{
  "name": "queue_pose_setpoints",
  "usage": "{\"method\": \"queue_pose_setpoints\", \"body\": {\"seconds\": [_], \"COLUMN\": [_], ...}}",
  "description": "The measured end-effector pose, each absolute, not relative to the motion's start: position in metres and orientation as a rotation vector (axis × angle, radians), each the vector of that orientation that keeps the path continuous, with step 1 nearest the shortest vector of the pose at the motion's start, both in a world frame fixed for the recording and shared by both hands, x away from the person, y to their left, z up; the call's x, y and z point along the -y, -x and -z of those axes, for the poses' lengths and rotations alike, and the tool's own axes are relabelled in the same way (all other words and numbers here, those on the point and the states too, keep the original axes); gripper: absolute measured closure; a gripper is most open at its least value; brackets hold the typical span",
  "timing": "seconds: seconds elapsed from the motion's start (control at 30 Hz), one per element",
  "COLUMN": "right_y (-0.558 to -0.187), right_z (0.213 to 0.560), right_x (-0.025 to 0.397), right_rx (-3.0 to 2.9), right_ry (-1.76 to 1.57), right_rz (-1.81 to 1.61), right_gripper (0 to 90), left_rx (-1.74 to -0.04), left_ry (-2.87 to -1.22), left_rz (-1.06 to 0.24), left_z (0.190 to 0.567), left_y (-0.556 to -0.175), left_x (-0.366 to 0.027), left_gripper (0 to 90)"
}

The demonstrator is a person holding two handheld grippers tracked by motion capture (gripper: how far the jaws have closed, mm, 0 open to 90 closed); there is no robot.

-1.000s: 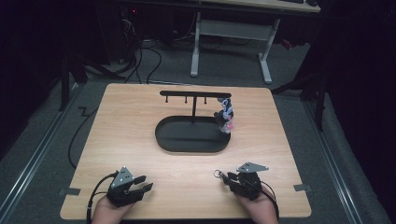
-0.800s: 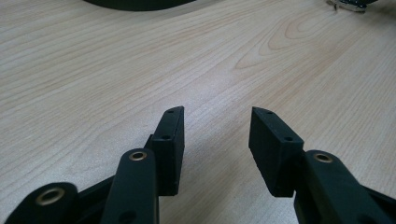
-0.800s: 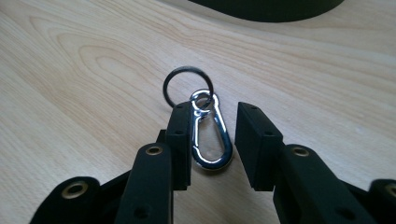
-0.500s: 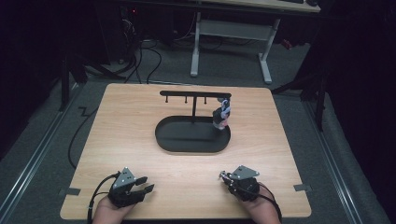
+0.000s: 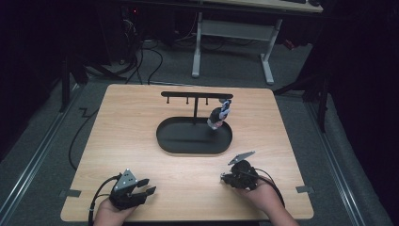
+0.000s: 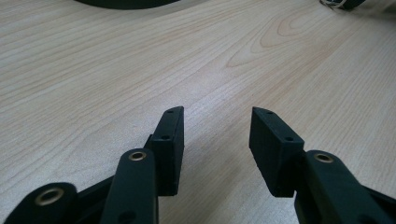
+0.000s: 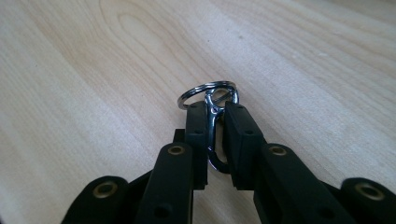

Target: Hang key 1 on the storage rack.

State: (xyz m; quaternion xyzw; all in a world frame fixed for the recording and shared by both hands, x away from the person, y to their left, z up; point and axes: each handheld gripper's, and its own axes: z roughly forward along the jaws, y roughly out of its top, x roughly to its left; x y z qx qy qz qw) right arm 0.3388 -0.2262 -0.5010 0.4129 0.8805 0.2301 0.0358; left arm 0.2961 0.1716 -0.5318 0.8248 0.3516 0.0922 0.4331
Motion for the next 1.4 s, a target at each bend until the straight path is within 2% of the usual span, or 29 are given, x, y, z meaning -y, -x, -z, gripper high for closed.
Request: {"method": "queue_pose_setpoints", "body": {"seconds": [0.07, 0.13, 0.23, 0.33, 0.43, 0.73, 1.1, 1.4], "right_y": [-0.347, -0.354, -0.367, -0.373, -0.379, -0.371, -0.369, -0.375], "right_z": [0.497, 0.493, 0.489, 0.489, 0.489, 0.484, 0.45, 0.416], "right_x": [0.222, 0.216, 0.201, 0.194, 0.19, 0.184, 0.198, 0.193], "right_rx": [-2.785, -2.86, -2.962, -2.996, -3.024, -2.986, -2.948, -2.911], "right_ry": [-1.277, -1.307, -1.224, -1.153, -1.129, -1.016, -1.068, -1.1], "right_rz": [-0.633, -0.51, -0.26, -0.157, -0.089, -0.052, -0.118, -0.11], "right_gripper": [73.7, 73.9, 78.8, 83.5, 84.4, 85.3, 85.2, 85.1], "left_rx": [-0.877, -0.875, -0.874, -0.869, -0.865, -0.849, -0.84, -0.842], "left_ry": [-2.053, -2.054, -2.055, -2.054, -2.049, -2.054, -2.059, -2.046], "left_rz": [-0.231, -0.232, -0.23, -0.231, -0.231, -0.231, -0.229, -0.242], "left_z": [0.532, 0.532, 0.532, 0.531, 0.53, 0.529, 0.529, 0.528], "left_y": [-0.296, -0.296, -0.296, -0.296, -0.295, -0.294, -0.294, -0.294], "left_x": [-0.172, -0.172, -0.172, -0.172, -0.173, -0.172, -0.17, -0.173], "left_gripper": [55.9, 55.7, 55.3, 55.3, 55.2, 55.0, 54.4, 53.1]}}
